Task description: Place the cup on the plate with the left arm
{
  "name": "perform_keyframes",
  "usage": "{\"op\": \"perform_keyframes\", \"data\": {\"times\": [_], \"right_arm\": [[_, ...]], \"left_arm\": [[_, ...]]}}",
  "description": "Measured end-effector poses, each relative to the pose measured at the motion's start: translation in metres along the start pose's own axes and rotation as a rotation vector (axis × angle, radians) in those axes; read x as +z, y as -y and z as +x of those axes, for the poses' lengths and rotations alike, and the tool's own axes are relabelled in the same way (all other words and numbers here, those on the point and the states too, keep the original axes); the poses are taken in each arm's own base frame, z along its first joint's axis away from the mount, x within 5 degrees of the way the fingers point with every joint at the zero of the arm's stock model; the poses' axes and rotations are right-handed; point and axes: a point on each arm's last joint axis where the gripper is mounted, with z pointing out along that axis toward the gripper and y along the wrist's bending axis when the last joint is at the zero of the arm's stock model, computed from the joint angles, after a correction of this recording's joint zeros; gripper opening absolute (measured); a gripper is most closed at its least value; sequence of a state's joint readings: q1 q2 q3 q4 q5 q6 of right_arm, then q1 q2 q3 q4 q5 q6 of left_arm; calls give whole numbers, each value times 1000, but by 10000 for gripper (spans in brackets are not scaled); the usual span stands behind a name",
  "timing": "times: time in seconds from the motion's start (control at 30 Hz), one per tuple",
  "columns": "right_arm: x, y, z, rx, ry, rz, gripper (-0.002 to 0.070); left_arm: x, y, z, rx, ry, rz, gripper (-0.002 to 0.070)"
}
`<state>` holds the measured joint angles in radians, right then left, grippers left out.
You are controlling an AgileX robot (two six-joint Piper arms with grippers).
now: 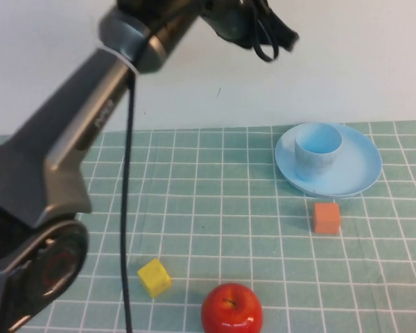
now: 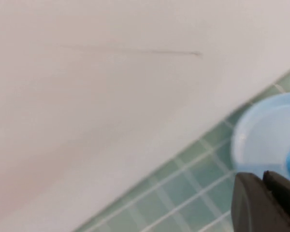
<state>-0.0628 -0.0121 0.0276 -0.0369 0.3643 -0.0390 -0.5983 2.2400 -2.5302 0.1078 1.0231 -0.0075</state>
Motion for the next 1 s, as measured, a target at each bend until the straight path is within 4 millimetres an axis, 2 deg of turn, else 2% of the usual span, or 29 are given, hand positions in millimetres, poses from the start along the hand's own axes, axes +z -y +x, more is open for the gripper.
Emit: {"op": "perform_keyframes", "data": {"times": [0.2, 0.4, 0.47, 0.57, 0.63, 0.73, 0.87, 1.0], "right_arm": [[0, 0, 0, 0, 0, 0, -2], [0, 0, 0, 0, 0, 0, -2], [0, 0, 0, 0, 0, 0, -2], [0, 0, 0, 0, 0, 0, -2], [0, 0, 0, 0, 0, 0, -2], [0, 0, 0, 0, 0, 0, -2], [0, 0, 0, 0, 0, 0, -2], [0, 0, 0, 0, 0, 0, -2]], "left_arm": [[-131, -31, -28, 19, 109, -199, 4], [-253, -43, -34, -43, 318, -191, 3], [-289, -42, -32, -62, 398, -147, 3], [-327, -40, -28, -77, 496, -97, 3], [-341, -39, -25, -76, 532, -77, 3], [-350, -39, -18, -59, 549, -72, 3], [-339, -37, 2, -28, 486, -81, 2], [-321, -33, 39, -6, 462, -71, 2]]}}
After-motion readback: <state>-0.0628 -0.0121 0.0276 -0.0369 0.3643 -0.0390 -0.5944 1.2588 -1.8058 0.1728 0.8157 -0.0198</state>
